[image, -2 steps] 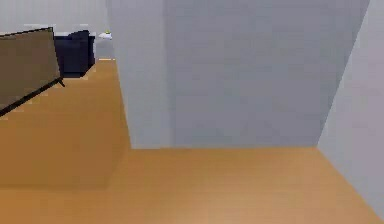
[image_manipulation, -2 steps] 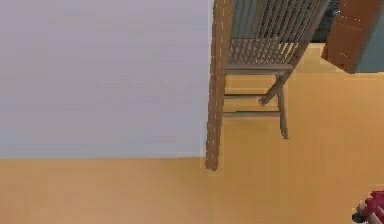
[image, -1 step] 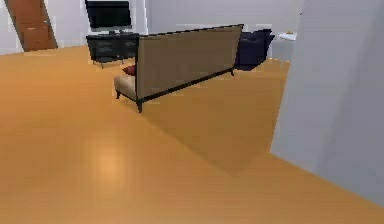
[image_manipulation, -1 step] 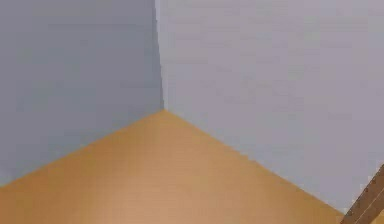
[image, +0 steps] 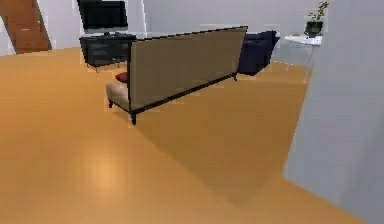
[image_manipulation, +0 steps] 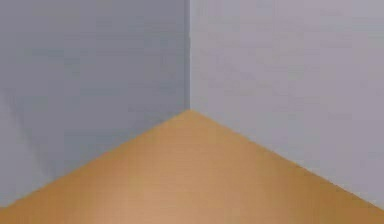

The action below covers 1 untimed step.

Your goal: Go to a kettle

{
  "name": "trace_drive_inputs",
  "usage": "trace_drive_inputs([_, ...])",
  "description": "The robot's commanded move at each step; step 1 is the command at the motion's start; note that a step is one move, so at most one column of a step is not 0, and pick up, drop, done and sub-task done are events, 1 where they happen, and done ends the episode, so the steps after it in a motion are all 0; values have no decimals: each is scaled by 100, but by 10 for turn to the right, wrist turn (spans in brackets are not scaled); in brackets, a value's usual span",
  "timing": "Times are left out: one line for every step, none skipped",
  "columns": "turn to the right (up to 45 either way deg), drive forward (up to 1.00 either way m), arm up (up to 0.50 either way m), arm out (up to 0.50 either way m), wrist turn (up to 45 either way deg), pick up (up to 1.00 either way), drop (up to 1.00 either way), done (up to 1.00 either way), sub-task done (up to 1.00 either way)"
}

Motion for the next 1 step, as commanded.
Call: trace_drive_inputs([-300, 0, 0, 0, 0, 0, 0, 0, 0])
